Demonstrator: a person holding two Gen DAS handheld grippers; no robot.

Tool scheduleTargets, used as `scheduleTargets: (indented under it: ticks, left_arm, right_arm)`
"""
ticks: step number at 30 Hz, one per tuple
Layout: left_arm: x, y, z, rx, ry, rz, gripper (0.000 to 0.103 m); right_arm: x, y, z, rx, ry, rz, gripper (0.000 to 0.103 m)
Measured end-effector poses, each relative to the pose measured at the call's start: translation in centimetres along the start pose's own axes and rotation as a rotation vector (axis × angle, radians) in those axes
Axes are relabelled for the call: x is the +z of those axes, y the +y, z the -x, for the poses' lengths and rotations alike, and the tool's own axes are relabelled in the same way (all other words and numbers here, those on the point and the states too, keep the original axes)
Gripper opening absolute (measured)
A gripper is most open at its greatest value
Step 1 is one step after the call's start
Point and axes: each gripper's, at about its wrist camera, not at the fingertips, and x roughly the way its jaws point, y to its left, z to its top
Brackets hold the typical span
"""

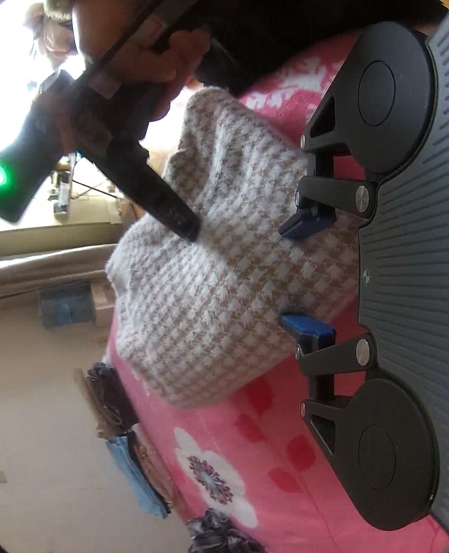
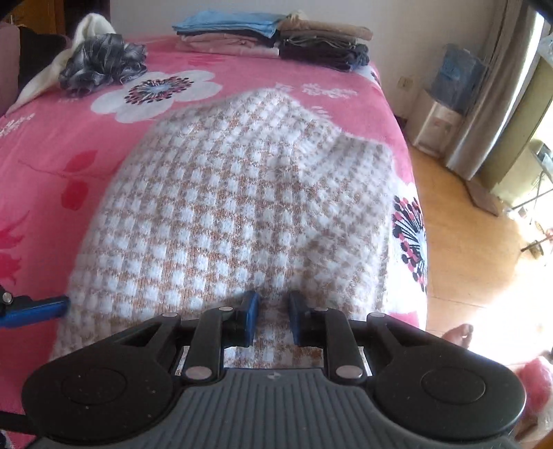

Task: Fold clothes
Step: 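Press the right gripper along the cardigan's edge again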

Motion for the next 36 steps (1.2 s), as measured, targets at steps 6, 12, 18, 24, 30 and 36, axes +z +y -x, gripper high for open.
scheduleTargets:
  ticks: [6, 12, 18, 24, 30, 36]
  left_arm:
    - [0.5, 0.1, 2.7, 0.007, -0.038, -0.007, 0.048]
    - [-0.5, -3.7, -0.2, 0.020, 0.052, -0.142, 0.053]
    - [0.4, -3.4, 1.7, 0.021, 0.061, -0.135, 0.053]
    - [4.1, -1.8, 3.1, 0.048, 0.000, -0.074, 0.053]
    - [6.1, -0.8, -1.7, 0.105, 0.230, 0.044, 0.058]
    - [6.4, -1.1, -1.6, 0.133, 0.280, 0.074, 0.060]
  right_arm:
    - [-1.4, -2.6, 5.3, 0.083, -0.047, -0.107, 0.021]
    - [-7.5, -1.5, 2.4, 0.041, 0.085, -0.018, 0.021]
    - [-6.7, -1.5, 3.3, 0.016, 0.100, 0.006, 0.020]
    - [-4.1, -5.4, 7.5, 0.057, -0.062, -0.139, 0.021]
    - [-4.9, -6.0, -0.2, 0.032, 0.036, -0.173, 0.022]
    - [-5.4, -8.3, 1.9, 0.105, 0.004, -0.302, 0.021]
